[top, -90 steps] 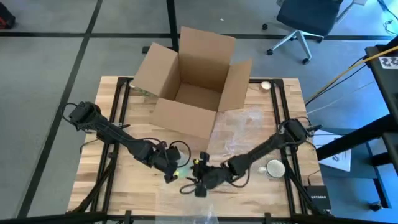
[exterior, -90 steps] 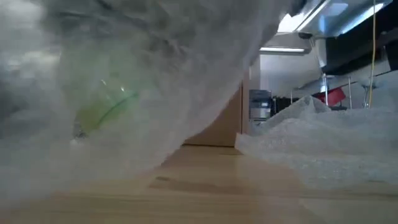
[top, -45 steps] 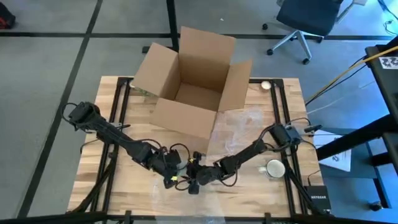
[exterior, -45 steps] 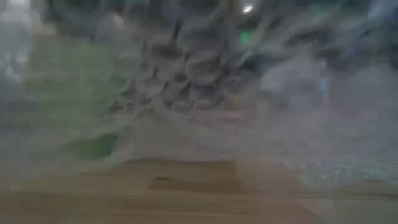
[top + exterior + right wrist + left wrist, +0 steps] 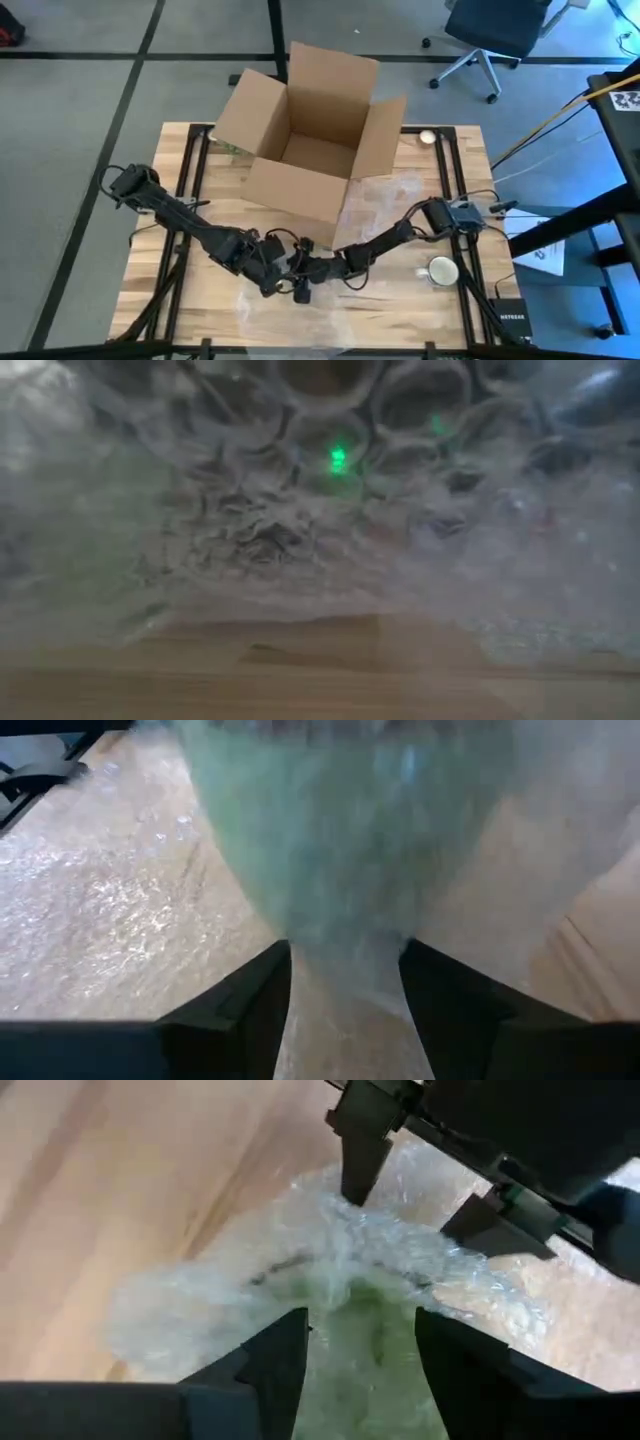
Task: Wrap mug
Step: Wrap the green mug with bubble wrap
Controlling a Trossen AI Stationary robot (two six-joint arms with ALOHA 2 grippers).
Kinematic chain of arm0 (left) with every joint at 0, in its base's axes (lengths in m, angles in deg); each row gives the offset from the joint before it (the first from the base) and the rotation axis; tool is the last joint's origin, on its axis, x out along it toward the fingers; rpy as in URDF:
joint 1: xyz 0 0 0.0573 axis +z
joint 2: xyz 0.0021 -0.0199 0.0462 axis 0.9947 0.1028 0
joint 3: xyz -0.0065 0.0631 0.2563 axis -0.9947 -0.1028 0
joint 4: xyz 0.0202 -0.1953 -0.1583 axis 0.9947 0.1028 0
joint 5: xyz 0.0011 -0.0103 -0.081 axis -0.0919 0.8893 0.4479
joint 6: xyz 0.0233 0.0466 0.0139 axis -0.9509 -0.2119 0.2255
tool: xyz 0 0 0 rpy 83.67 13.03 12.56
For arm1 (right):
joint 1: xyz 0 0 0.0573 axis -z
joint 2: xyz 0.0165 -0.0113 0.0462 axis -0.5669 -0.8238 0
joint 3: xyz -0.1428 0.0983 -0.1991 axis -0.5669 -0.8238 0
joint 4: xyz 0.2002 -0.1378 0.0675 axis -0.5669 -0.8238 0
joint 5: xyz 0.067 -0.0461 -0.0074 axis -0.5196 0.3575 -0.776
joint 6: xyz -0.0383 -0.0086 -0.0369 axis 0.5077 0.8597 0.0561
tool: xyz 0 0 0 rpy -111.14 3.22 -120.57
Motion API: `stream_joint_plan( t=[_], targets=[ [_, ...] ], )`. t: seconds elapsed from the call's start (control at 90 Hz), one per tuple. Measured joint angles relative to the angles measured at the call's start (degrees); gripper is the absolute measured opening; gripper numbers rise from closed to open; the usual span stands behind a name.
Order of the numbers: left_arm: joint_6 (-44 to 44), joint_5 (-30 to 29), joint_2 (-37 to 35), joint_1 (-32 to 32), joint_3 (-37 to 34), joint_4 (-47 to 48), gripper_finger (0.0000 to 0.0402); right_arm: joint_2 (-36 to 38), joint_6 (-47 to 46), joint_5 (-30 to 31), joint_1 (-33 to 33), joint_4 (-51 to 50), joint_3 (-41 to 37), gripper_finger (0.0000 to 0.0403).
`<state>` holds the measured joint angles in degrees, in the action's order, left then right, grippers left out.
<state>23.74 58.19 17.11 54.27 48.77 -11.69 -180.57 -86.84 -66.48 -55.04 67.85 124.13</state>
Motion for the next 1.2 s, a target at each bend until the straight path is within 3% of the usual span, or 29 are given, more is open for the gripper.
stream_joint_plan(
  t=[0.267, 0.522, 0.789, 0.978, 1.2],
  targets=[
    [0.1, -1.5, -0.1, 0.1, 3.7, 7.1, 0.0170, 0.0, 0.0, 0.0, 0.0, -0.3, 0.0, 0.0175],
    [1.0, -1.8, -0.3, -0.1, 4.7, 7.5, 0.0170, 0.0, 0.0, -1.6, -0.1, -1.0, 0.0, 0.0175],
    [2.1, -2.7, 1.3, -2.1, 0.2, 4.8, 0.0170, 1.6, 0.0, -6.5, -0.1, -2.0, 0.0, 0.0175],
    [2.8, -3.8, 1.5, -3.6, -2.6, 2.3, 0.0170, 6.4, 0.3, -10.6, -0.1, -9.1, 0.0, 0.0175],
    [2.0, -4.4, 1.5, -3.8, -2.6, 2.2, 0.0170, 15.2, 2.2, -10.9, -0.1, -25.5, 0.1, 0.0175]
  ],
)
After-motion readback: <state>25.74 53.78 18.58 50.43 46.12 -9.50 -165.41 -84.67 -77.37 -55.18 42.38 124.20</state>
